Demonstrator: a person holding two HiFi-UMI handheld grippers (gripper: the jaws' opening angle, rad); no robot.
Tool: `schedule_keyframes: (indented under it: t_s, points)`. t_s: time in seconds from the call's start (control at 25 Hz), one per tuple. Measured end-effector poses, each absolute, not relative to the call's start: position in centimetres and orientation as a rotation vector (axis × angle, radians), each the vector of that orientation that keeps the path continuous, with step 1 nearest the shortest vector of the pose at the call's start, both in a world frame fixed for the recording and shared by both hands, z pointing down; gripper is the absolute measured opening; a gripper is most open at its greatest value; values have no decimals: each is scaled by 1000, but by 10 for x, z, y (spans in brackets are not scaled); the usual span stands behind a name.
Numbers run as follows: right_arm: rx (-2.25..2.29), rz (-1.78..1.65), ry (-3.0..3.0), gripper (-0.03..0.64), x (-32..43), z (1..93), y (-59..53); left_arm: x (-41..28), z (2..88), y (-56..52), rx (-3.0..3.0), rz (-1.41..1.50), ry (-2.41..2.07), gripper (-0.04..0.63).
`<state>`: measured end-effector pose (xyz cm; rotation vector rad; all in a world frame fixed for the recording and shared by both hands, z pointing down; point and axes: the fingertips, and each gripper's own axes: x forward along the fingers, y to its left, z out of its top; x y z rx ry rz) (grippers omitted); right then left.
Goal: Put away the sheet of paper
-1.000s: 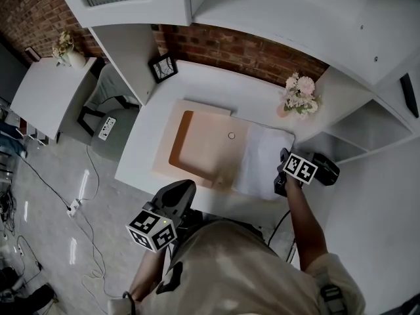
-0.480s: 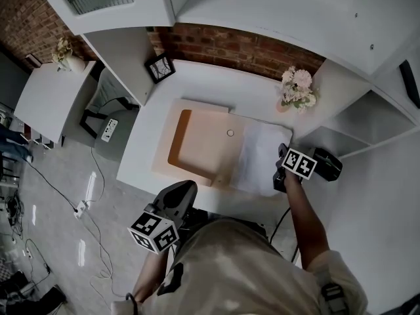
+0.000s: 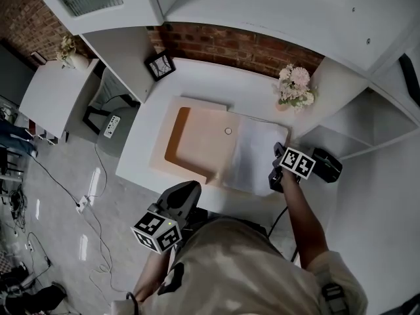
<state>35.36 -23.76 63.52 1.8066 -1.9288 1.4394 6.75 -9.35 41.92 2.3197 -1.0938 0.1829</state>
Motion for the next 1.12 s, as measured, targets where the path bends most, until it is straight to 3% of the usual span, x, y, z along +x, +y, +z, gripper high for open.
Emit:
schedule_keyframes:
  t_s: [0.6,1.12]
  points:
    - [1710,1623,-2007,28,352,639,-241,98,419,-80,2289,250,-1172,28]
    - [1799,1618,-1928,28,348,635,-239,41,413,-97,2333,164,-1183,28]
